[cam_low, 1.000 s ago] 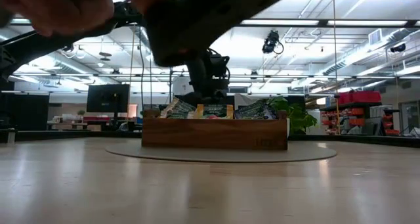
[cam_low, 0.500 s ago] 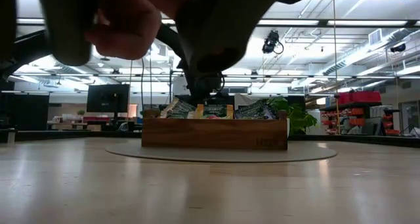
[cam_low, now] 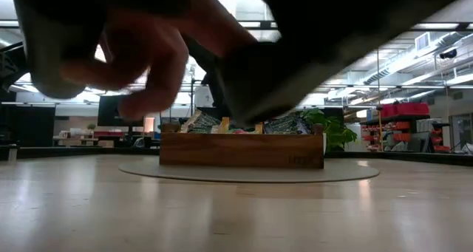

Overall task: Pick & Place Tea
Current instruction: Put the brown tea bag into the left section of the wooden organizer

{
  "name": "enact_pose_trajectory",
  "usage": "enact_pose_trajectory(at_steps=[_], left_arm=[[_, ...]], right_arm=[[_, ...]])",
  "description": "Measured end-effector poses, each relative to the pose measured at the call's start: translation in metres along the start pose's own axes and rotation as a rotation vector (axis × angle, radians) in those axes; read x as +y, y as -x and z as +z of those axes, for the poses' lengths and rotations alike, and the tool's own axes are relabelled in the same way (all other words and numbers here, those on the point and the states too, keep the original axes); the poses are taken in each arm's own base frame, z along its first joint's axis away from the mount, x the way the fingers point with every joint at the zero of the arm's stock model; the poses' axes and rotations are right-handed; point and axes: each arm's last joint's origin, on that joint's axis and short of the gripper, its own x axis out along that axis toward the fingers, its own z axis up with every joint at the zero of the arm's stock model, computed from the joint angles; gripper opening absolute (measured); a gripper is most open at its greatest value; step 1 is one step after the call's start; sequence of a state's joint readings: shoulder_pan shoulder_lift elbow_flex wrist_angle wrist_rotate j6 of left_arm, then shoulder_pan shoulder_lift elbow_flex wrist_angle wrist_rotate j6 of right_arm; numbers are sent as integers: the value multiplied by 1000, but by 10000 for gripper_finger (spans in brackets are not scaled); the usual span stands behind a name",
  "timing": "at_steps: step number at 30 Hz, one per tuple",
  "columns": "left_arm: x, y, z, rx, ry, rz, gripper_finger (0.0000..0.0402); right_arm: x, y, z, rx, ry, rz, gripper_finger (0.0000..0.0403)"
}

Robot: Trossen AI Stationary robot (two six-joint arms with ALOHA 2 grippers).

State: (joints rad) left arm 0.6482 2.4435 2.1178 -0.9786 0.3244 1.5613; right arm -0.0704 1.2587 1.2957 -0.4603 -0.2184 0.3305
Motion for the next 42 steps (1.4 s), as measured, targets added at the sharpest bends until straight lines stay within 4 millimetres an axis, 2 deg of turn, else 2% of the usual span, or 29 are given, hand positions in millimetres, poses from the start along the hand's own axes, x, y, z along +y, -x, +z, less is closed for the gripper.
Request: enact_pose_trajectory(at_steps=[8, 13, 21, 27, 30, 35, 38, 42], left_arm=[[2, -11, 0, 9, 105, 46, 315], [1, -12, -16, -7, 198, 43, 327], [-3, -18, -23, -78, 218, 1, 281], [-5, -21, -34, -143, 274, -16, 271], [-4, -21, -39, -112, 296, -8, 270], [-6, -22, -37, -56, 261, -19, 253], [-6, -23, -30, -10, 226, -31, 213], [-5, -25, -19, 58, 214, -21, 120]], right_arm=[[0, 0, 0, 2, 26, 8, 182], [-1, 0, 1, -1, 28, 4, 182], [-7, 2, 3, -15, 18, -14, 182], [-10, 2, 4, -21, 12, -23, 182], [-10, 2, 4, -22, 12, -24, 182], [-10, 2, 4, -23, 12, -24, 182], [-10, 2, 4, -23, 16, -24, 182], [-9, 2, 6, -38, 15, -19, 182]])
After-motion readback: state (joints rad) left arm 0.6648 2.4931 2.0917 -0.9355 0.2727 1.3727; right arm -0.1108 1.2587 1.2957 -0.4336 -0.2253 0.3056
